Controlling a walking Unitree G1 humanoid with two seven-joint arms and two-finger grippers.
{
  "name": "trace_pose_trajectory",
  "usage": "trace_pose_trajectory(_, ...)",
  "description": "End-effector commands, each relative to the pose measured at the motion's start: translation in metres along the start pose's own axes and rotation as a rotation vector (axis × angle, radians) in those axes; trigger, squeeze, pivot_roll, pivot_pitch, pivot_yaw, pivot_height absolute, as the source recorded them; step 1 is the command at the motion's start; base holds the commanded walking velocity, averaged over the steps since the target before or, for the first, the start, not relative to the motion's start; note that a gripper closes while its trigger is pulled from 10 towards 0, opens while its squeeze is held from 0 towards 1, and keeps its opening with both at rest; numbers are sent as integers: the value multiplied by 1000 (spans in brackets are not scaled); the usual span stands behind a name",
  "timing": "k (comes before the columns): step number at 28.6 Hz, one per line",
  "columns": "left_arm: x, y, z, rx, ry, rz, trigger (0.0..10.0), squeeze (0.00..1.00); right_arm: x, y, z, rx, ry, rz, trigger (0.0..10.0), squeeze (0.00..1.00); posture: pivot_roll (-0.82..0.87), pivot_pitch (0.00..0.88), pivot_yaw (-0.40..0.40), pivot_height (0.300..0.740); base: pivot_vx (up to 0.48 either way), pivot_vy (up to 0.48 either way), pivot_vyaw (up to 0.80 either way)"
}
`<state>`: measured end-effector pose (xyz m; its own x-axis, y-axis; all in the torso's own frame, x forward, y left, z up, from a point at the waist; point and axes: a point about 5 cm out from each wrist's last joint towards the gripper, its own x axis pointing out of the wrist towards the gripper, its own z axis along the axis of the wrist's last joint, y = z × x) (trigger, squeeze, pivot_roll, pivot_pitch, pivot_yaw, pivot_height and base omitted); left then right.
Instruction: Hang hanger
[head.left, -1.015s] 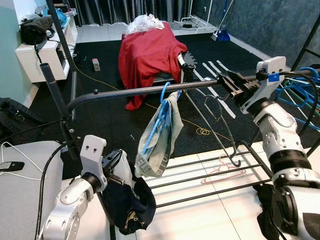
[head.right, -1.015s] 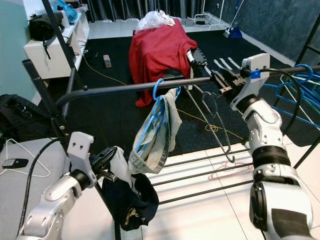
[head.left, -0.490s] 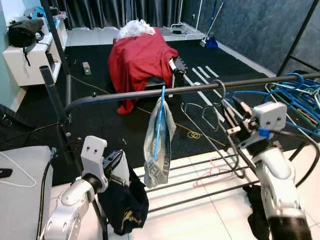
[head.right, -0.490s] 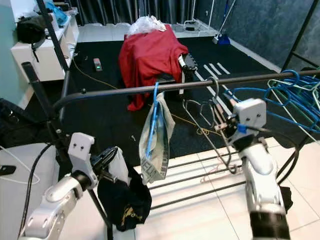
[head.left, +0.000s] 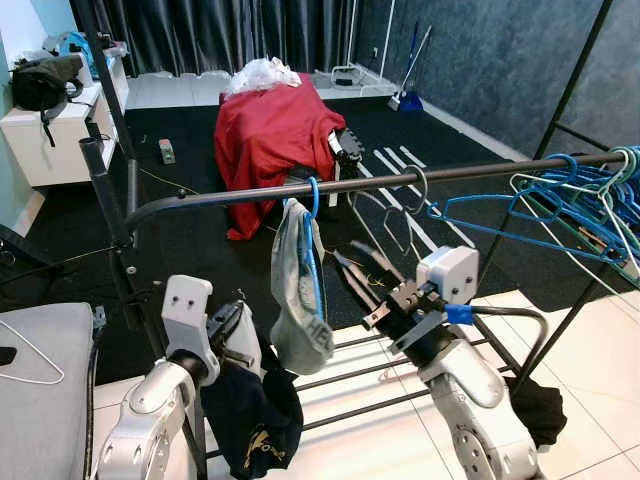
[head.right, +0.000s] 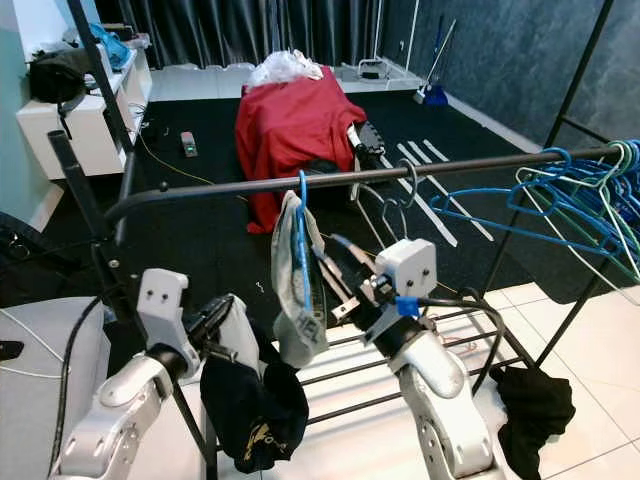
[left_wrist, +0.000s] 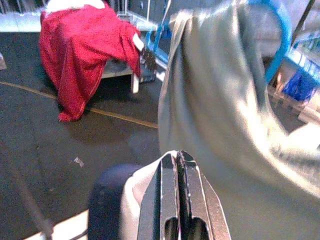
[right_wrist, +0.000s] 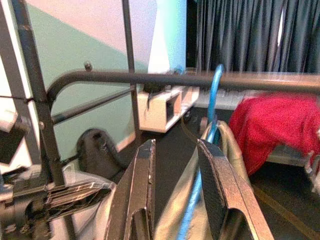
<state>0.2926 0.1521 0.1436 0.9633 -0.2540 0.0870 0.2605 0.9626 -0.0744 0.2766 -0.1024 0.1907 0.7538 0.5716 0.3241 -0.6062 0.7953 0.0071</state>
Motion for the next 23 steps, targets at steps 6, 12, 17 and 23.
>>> trace_pose_trajectory(6, 6, -5, 18, -35, -81, 3, 10000, 0, 0, -6, -25, 43, 153, -33, 10000, 0, -72, 30, -65, 740, 0, 0, 0)
trace_pose_trajectory(12, 2, -6, 17, -46, -78, -1, 10000, 0, -2, -5, -25, 79, 172, -49, 10000, 0, -69, 24, -63, 740, 0, 0, 0)
trace_pose_trajectory(17, 2, -10, 17, -40, -74, -17, 10000, 0, -1, -4, -26, 89, 182, -48, 10000, 0, -62, 7, -62, 740, 0, 0, 0)
trace_pose_trajectory(23, 4, -15, 18, -28, -72, -41, 10000, 0, 4, -2, -27, 92, 188, -35, 10000, 0, -55, 2, -62, 740, -274, 0, 0)
